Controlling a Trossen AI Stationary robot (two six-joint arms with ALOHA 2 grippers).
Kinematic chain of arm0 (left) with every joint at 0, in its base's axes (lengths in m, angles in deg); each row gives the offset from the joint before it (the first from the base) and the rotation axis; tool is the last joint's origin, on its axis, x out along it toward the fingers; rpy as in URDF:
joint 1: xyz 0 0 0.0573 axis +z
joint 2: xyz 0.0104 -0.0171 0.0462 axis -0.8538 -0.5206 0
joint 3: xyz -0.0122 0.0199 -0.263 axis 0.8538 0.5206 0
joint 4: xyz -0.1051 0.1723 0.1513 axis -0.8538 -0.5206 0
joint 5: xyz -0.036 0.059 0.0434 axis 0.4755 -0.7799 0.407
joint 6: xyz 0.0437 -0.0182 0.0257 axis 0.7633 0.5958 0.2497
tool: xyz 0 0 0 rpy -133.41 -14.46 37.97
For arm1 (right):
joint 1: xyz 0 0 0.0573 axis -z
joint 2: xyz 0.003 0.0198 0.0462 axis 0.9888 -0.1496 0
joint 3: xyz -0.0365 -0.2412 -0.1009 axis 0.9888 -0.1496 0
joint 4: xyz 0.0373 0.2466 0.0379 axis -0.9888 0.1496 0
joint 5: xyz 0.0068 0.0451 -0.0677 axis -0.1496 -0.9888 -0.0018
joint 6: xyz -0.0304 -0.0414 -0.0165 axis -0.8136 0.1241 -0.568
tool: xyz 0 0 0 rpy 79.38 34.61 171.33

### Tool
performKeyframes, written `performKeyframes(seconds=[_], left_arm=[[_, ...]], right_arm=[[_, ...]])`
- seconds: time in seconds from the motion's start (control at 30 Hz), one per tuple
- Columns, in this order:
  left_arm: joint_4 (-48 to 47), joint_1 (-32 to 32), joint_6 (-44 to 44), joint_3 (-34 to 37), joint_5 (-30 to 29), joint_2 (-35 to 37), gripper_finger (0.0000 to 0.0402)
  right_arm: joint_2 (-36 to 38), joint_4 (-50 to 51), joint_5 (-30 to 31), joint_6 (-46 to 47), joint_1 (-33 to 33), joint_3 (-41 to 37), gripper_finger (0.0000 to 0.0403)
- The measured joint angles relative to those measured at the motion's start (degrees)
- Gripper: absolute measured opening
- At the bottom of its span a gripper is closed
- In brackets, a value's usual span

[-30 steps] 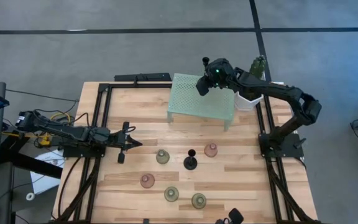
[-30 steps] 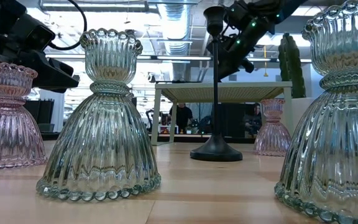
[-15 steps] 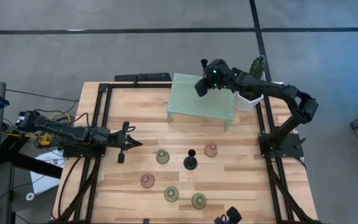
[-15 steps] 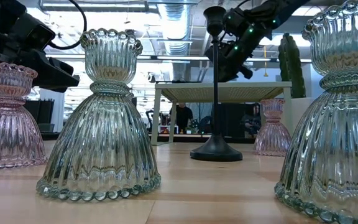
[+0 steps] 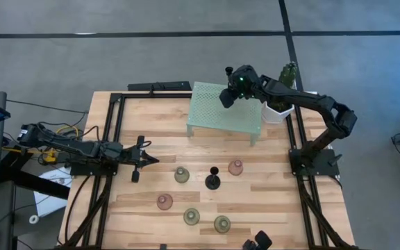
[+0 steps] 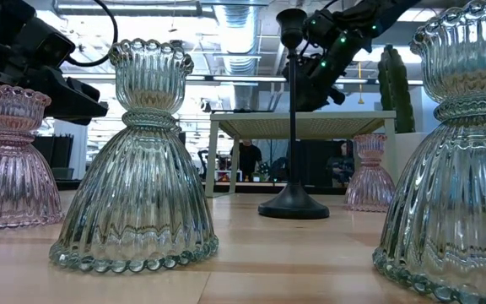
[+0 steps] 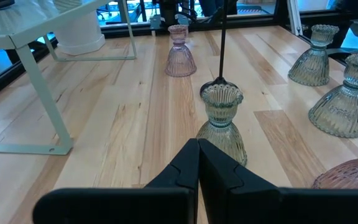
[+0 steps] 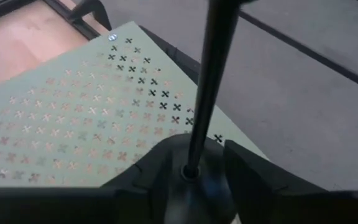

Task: Pick & Place candle stick holders
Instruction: Put the black candle holder on the shelf

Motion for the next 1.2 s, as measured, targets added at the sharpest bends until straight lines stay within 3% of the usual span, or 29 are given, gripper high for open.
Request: performKeyframes(seconds=[0.27, 0.53, 0.7, 0.9, 1.07, 1.2], left_arm=[[0.00, 0.00, 0.01, 0.00, 0.01, 0.00, 0.0006], [0.11, 0.00, 0.01, 0.00, 0.01, 0.00, 0.0006], [0.12, 0.00, 0.02, 0.00, 0.00, 0.00, 0.0006], [0.13, 0.01, 0.02, 0.00, 0.02, 0.00, 0.0006], [0.15, 0.02, 0.02, 0.00, 0.00, 0.00, 0.0006], [0.15, 0.00, 0.02, 0.00, 0.00, 0.01, 0.0006]], right_arm=[[0.77, 3.51, -0.03, -2.41, -0.20, 0.00, 0.0204], [6.62, 5.93, -0.13, -2.98, -0.93, -0.01, 0.0225], [12.53, 10.95, -0.97, -2.99, -2.67, 0.00, 0.0223], [20.01, 20.47, -9.01, -1.06, -7.51, 0.00, 0.0210], [24.30, 28.28, -16.54, 1.65, -14.96, 0.00, 0.0183], [25.53, 32.11, -16.66, 5.16, -23.40, 0.00, 0.0145]])
